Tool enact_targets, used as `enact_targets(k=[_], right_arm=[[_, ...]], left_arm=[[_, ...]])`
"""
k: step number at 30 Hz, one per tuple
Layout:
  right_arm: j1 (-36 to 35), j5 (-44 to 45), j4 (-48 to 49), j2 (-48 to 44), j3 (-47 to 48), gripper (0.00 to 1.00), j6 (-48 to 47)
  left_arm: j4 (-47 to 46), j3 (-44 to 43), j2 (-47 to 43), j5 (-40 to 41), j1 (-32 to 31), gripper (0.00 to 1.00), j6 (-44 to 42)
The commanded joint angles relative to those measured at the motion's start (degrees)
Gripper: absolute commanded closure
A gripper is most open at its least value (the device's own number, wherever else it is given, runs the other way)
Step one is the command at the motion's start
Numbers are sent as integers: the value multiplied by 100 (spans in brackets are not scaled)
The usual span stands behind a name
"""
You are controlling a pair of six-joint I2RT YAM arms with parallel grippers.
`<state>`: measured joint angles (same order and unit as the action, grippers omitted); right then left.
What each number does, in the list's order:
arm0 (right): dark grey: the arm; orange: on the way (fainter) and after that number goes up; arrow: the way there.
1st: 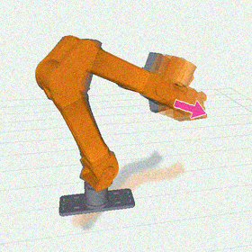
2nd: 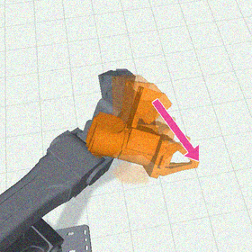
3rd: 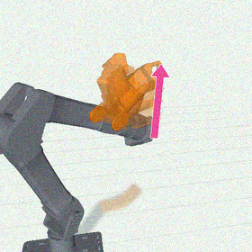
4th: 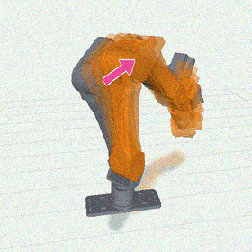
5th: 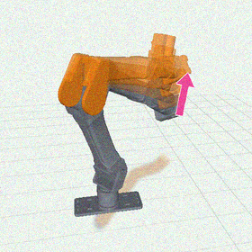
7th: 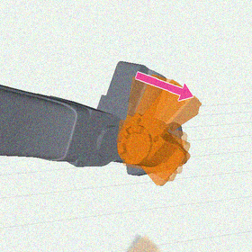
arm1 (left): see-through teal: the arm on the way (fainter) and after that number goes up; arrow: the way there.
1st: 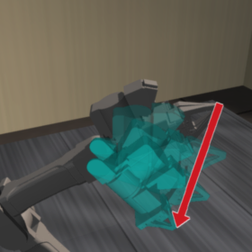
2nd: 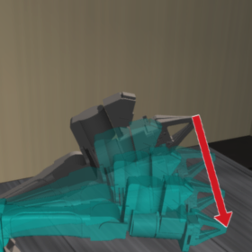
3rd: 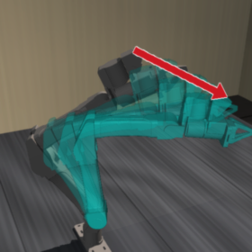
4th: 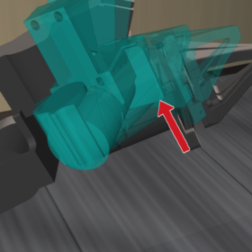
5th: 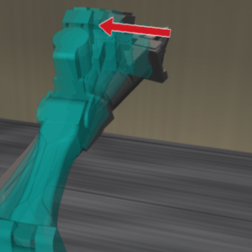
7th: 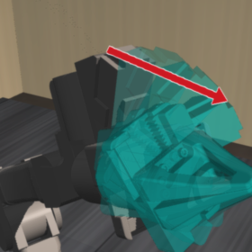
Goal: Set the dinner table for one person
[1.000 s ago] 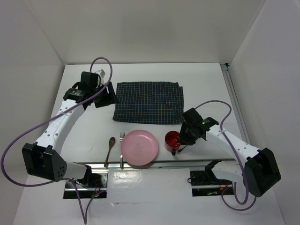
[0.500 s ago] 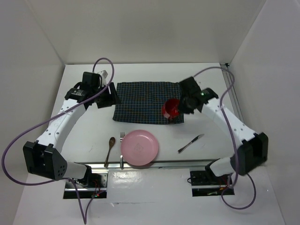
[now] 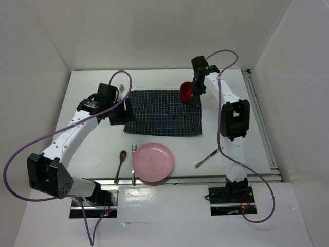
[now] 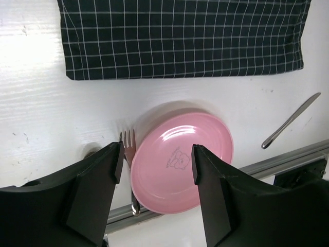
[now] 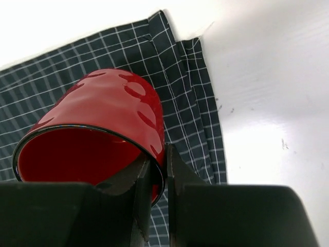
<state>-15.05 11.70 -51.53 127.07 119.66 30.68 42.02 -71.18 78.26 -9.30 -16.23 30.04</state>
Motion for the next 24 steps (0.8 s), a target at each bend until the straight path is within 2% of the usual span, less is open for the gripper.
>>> enact_targets(k=[1,6,11,20,23,24], right_arm=[[45,-19,-103,90,532,100,52],[99,-72,63,213,419,100,123],[213,-72,257,213,50,100,123],[432,-133,574,161,-241,100,176],[433,-248,574,213,-241,91,176],[433,-248,574,213,-241,67,176]], left_arm=[[78,34,-153,7,-170,28,-148],[368,34,-92,472,-372,26,-297],[509,481,-451,411,-486,26,-350],[562,1421,-1224,411,-882,26,458],[562,1772,-1365,210,-935,25,590],[483,1904,-1470,96,-987,25,590]])
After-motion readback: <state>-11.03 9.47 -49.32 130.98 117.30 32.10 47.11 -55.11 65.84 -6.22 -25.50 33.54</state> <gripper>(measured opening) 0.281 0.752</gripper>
